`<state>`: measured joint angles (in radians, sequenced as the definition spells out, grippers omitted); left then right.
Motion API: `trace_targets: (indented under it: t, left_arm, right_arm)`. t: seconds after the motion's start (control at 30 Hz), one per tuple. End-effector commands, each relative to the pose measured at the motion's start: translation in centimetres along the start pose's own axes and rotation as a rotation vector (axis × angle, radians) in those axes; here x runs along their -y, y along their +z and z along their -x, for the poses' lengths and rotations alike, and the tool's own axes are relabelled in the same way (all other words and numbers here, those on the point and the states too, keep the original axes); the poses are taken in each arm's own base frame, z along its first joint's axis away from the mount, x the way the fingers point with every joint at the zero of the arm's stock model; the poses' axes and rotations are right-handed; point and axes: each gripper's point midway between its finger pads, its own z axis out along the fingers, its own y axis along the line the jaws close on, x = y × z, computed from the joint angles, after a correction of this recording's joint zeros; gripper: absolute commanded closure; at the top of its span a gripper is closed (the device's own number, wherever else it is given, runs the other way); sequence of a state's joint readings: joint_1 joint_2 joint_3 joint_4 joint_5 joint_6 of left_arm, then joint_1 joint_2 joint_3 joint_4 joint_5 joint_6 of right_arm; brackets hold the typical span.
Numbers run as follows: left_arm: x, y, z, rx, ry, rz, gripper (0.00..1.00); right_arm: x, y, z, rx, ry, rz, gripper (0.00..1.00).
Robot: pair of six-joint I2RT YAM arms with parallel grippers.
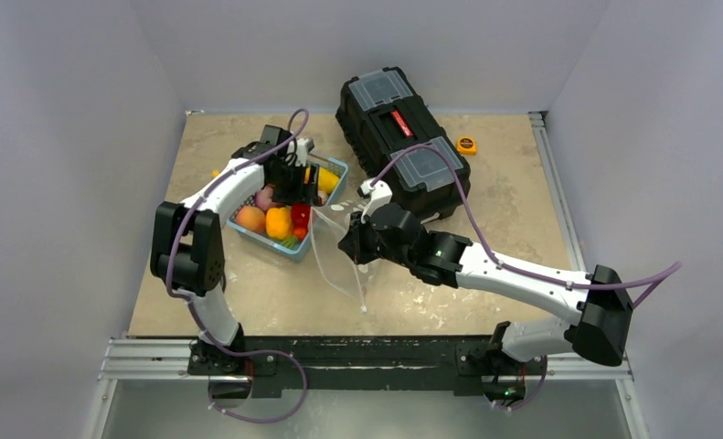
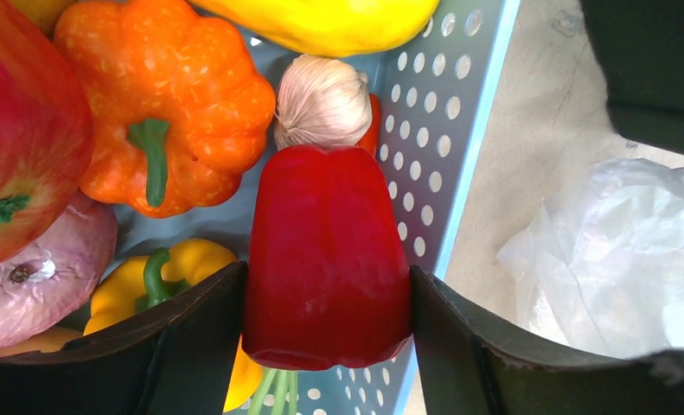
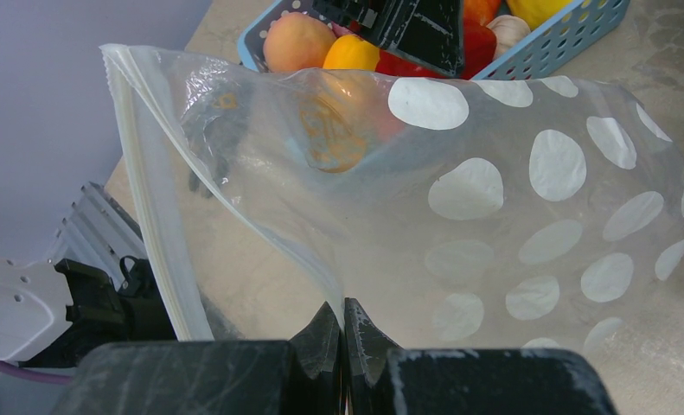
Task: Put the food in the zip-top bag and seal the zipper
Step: Pick up the fake vegetable from the bin, then place the fake vegetable in the zipper food storage bag.
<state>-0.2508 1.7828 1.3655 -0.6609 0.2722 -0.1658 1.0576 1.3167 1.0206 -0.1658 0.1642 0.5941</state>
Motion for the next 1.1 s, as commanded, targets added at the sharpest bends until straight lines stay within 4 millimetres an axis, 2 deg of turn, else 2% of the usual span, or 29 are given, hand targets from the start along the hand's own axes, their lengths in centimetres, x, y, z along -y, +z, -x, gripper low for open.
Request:
trace_targets:
  t: [0.0, 0.17, 0.27, 0.4, 0.47, 0.53, 0.63, 0.77, 0.87, 0.93, 1.0, 1.07]
  left_arm:
    - [0.0, -1.1, 0.9, 0.021, 0.03, 0.02, 0.42]
    - [-0.3, -2.1, 1.3, 0.057, 0.041, 0.052, 0.59]
    - [-0.1, -3.5, 2.1, 0.098, 0.048, 0.058, 0.66]
    - [0.6, -7.3, 3.4, 0.224, 0.046, 0.075, 0.69]
    - [1.2, -10.3, 3.8, 0.325, 0.053, 0.078, 0.7]
    - [1.9, -12.6, 3.3, 0.393, 0.059, 0.067, 0.71]
    - [3.0, -16.5, 1.8, 0.485, 0.064, 0.041, 0.7]
    - [5.5, -21.4, -2.3, 0.584, 0.049, -0.073, 0.67]
    - [8.3, -24.9, -5.6, 0.66, 0.066, -0.22, 0.65]
    - [11.0, -26.6, -7.4, 0.68, 0.088, -0.376, 0.65]
    - [13.9, -28.3, -8.4, 0.69, 0.115, -0.552, 0.65]
    - [15.8, -29.3, -8.9, 0.678, 0.113, -0.688, 0.65]
  right_arm:
    - [-0.5, -0.5, 1.4, 0.042, 0.006, 0.02, 1.0]
    - [-0.4, -0.7, 1.8, 0.056, 0.002, 0.013, 1.0]
    - [-0.5, -0.7, 1.6, 0.052, 0.009, 0.022, 1.0]
    - [-0.5, -0.4, 1.3, 0.047, 0.018, 0.026, 1.0]
    - [-0.9, -0.3, 1.5, 0.052, 0.019, 0.038, 1.0]
    - [-1.2, -0.4, 2.1, 0.063, 0.021, 0.045, 1.0]
    - [-1.6, -0.6, 2.9, 0.078, 0.037, 0.047, 1.0]
    - [-2.8, -0.7, 3.7, 0.088, 0.077, 0.09, 1.0]
    - [-3.7, -0.3, 4.3, 0.081, 0.091, 0.106, 1.0]
    - [-4.3, 0.1, 4.4, 0.071, 0.101, 0.12, 1.0]
    - [-5.2, 0.4, 4.6, 0.055, 0.098, 0.152, 1.0]
    - [-6.2, 0.6, 4.7, 0.038, 0.095, 0.188, 1.0]
